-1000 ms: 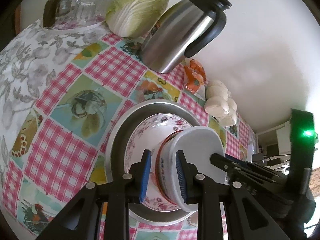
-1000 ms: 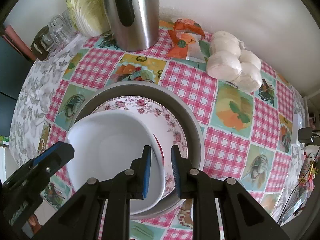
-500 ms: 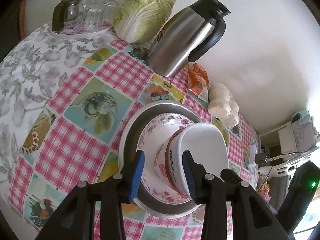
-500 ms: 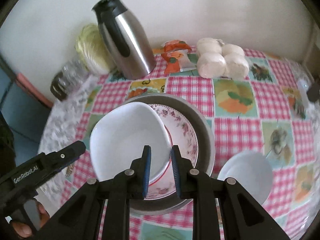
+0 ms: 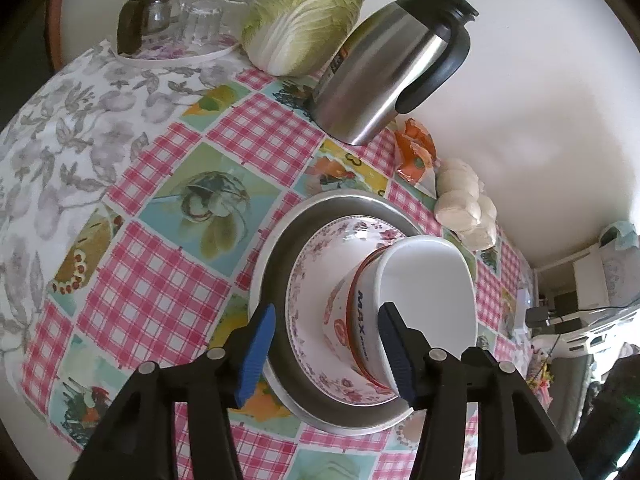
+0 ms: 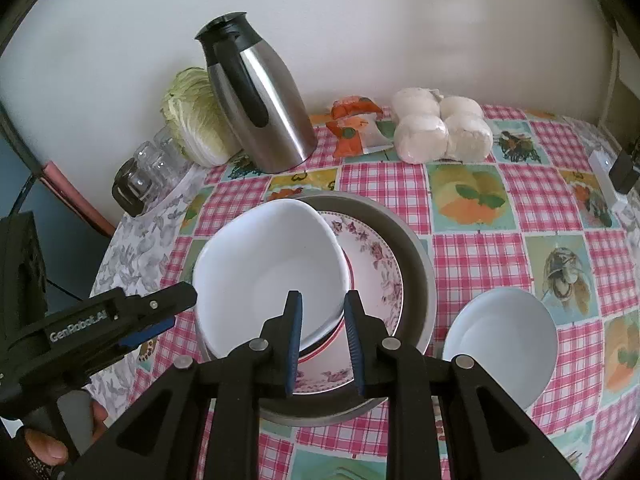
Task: Organize plates and bowls
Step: 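Move both grippers toward the pale blue bowl on the table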
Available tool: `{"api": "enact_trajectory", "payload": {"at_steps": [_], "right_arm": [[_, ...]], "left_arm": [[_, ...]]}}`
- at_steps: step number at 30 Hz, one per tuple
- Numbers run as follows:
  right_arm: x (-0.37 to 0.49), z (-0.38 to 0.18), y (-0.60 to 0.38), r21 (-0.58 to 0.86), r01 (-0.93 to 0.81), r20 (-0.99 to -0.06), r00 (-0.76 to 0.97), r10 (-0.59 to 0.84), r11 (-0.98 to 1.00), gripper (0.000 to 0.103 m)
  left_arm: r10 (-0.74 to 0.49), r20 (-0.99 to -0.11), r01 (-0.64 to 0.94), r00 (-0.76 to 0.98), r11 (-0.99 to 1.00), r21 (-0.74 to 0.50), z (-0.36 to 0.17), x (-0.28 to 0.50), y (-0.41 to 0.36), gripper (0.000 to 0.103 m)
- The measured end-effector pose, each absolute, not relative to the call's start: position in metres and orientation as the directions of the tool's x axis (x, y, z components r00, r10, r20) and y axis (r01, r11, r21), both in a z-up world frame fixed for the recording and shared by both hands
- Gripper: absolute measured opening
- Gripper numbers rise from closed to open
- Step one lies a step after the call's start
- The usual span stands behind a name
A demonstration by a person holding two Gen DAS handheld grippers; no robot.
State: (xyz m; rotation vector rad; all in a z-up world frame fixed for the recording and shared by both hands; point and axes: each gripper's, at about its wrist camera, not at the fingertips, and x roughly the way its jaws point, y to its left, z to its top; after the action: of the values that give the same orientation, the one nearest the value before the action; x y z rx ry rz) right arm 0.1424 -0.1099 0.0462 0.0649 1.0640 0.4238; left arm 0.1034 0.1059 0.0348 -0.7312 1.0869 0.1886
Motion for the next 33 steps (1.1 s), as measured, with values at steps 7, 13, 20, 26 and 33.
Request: {"api": "enact_trajectory", "payload": {"at_steps": [7, 13, 20, 26, 33], "right_arm": [[0.135, 0.054, -0.1, 0.233, -0.357, -0.829, 0.414, 0.377, 0.904, 0.062], [0.135, 0.058, -0.099, 0.203, -0.363, -0.831, 0.428, 0.356, 0.909, 0.07], [0.135, 0.061, -0.106, 0.173, -0.358, -0.831, 0.448, 0.331, 0.918, 0.073], [0.129, 0.066, -0.115, 0.154, -0.367, -0.82, 0.47, 0.326, 0.917, 0.086], [0.123, 0.082, -0.144, 0.145, -0.334, -0.798, 0.516, 0.31, 0.931, 0.086]], "left_arm": [[-0.158, -0.878, -0.499, 0.451, 0.771, -0.395, 0.039, 0.101, 0.102, 0.068], [-0.108, -0.886, -0.504, 0.451, 0.788, -0.352, 0.046, 0.1, 0.102, 0.075], [-0.045, -0.885, -0.504, 0.463, 0.808, -0.305, 0.054, 0.095, 0.098, 0.096], [0.024, -0.868, -0.5, 0.496, 0.825, -0.263, 0.064, 0.085, 0.091, 0.103], [0.063, -0.841, -0.498, 0.538, 0.829, -0.256, 0.08, 0.075, 0.084, 0.103]]}}
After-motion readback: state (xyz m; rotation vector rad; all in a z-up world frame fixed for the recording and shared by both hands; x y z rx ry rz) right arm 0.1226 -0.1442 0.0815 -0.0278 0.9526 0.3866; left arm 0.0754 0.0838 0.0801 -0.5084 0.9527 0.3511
